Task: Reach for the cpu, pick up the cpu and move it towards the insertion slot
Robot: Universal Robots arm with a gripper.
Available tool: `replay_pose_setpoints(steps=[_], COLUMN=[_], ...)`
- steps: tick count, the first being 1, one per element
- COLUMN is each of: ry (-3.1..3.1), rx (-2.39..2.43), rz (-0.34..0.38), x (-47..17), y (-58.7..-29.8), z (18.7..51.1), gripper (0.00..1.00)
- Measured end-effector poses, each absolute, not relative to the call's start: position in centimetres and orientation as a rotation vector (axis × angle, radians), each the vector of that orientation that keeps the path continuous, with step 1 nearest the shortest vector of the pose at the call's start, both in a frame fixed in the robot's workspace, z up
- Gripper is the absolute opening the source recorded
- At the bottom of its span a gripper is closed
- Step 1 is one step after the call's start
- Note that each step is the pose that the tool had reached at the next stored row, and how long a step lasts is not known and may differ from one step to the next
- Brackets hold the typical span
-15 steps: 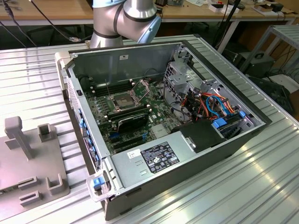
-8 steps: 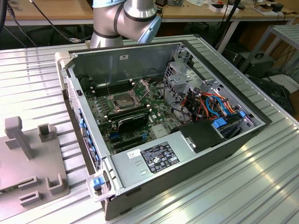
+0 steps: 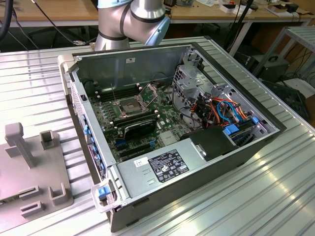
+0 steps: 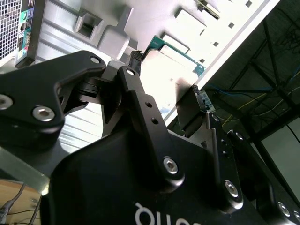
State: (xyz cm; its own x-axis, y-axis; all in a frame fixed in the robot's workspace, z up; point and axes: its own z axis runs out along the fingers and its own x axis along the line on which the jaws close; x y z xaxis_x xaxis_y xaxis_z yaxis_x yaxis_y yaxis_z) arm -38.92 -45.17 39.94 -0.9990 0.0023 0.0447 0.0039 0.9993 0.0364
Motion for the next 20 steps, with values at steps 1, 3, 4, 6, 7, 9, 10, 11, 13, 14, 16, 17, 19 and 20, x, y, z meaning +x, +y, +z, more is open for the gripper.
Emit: replay_pose_setpoints(steps=[1, 3, 4, 6, 7, 9, 10, 11, 13, 14, 16, 17, 19, 20], ry=[-3.097, -3.096, -3.096, -3.096, -3.096, -3.096, -3.096, -3.096, -3.096, -3.097, -3.096, -3.096, -3.096, -3.096], rx=[-0.005, -0.005, -0.005, -0.004, -0.005, -0.005, -0.005, -0.005, -0.005, -0.005, -0.005, -0.005, -0.005, -0.005], rz=[-0.056, -0.057, -0.056, -0.056, -0.056, -0.056, -0.056, -0.056, -0.056, -0.056, -0.056, -0.056, -0.056, -0.056], x=[-38.91, -38.86, -38.84, -38.72, -38.67, -38.62, -38.59, -38.55, -38.49, -38.46, -38.42, -38.39, -38.28, -38.24], y=[-45.17, -45.17, -45.17, -45.18, -45.17, -45.17, -45.17, -45.17, -45.17, -45.17, -45.17, -45.17, -45.17, -45.17], z=[39.93, 39.93, 39.93, 39.94, 39.93, 39.94, 39.93, 39.93, 39.93, 39.93, 39.93, 39.93, 39.94, 39.94], gripper=[0.55, 0.55, 0.55, 0.55, 0.55, 0.55, 0.55, 0.55, 0.55, 0.55, 0.55, 0.55, 0.55, 0.55])
